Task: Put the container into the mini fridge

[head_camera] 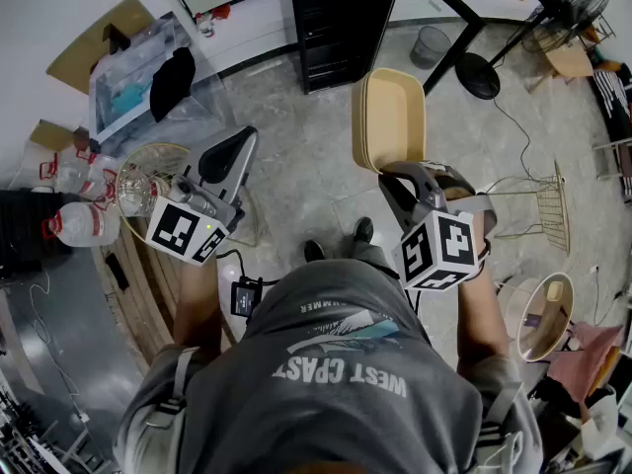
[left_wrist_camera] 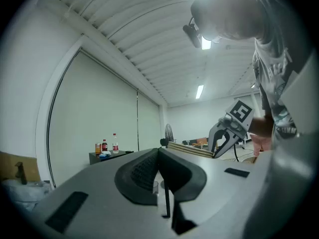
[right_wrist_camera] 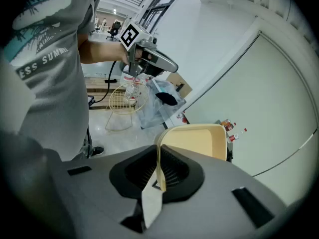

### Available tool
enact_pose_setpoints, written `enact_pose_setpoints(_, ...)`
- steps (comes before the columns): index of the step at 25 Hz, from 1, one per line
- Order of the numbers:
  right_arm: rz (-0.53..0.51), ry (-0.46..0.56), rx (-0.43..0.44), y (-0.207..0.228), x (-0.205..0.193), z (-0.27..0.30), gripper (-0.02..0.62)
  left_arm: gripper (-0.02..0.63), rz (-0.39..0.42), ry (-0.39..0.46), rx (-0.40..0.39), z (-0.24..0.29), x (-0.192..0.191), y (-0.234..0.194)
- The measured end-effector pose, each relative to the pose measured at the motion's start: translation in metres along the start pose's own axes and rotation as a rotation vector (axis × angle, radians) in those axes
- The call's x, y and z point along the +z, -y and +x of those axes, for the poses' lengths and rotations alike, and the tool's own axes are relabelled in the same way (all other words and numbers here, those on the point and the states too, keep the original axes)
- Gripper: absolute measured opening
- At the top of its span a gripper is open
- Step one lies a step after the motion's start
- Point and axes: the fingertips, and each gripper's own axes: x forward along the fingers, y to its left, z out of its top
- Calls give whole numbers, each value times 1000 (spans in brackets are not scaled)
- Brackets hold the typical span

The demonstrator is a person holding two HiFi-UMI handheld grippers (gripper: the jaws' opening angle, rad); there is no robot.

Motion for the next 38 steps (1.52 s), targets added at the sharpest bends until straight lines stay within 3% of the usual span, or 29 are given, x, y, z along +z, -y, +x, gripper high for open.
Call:
enact_pose_setpoints(19, 18, -15, -31, 4, -17, -4, 52, 15, -7, -5, -56, 16, -6, 26)
enact_pose_setpoints(38, -50, 107, 51, 109, -79, 43, 51, 15, 12, -44, 97, 126, -3, 2)
